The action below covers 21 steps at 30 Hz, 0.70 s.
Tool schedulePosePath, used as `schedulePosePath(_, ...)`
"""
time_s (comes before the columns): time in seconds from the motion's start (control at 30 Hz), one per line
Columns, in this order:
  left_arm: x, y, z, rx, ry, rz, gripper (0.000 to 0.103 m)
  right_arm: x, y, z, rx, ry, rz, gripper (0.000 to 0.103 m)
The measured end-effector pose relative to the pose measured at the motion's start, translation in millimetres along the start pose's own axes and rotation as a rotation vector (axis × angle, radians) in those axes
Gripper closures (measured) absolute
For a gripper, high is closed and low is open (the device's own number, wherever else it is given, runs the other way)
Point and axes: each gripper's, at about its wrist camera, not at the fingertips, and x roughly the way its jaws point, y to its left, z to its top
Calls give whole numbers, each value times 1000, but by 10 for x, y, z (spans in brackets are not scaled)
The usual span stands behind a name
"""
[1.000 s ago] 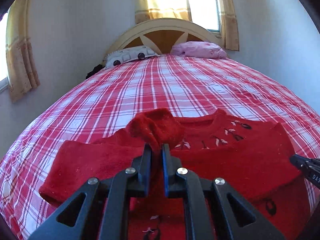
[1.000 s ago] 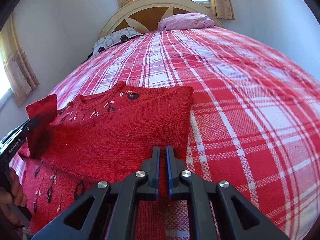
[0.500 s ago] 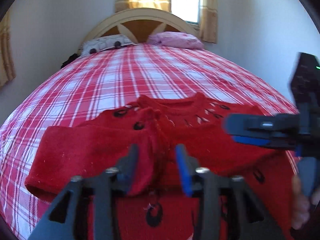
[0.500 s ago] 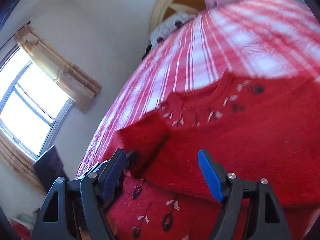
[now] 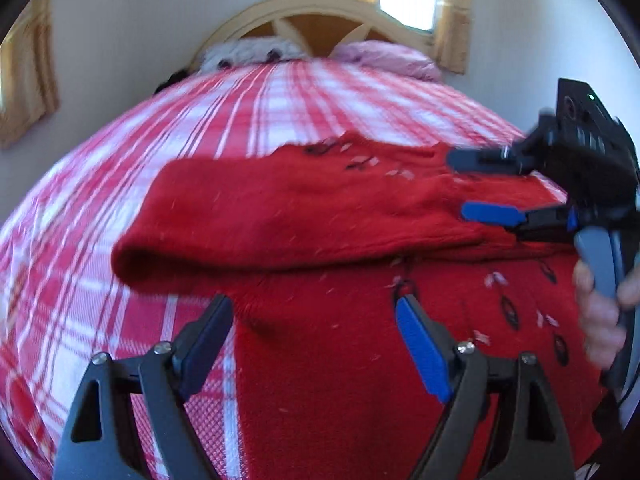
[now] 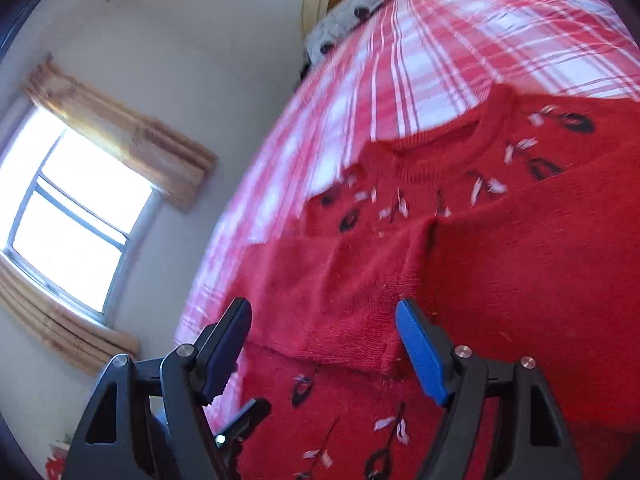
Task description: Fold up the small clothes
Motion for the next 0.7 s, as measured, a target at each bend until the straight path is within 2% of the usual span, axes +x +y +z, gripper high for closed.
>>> schedulePosePath(0.07,43,17,-4,-28,22,-7,17,85,111,-56,-72,-5,-88,38)
schedulePosePath(0.1,58,27,-7,-32,31,-10,17,114,154,-83,-101,-3,-103,53)
schedulePosePath(0.13,69,14,-11,-32,35,-4,17,152,178,-98,-117,17,-115,77)
schedulePosePath(0.2,61,-2,-21,-36,36,2,17,233,172,-118,-125,69,-124,99)
schedulePosePath(0.27,45,-13,-17,-49,29,1,17,246,195,-117,-153,77,-123,101)
schedulePosePath(0.43,66,-1,82,-108,15,20,17,-33,538,94,-190,-12,33,103)
schedulePosePath(0.53,89,10,213,-160,-4,45,17,-167,816,289,-225,-54,90,103)
schedulePosePath(0.6,110,46,269,-186,5,46,17,-246,925,362,-247,-74,73,103)
schedulePosePath(0.7,18,92,269,-176,-33,46,17,-342,826,385,-240,-105,6,103)
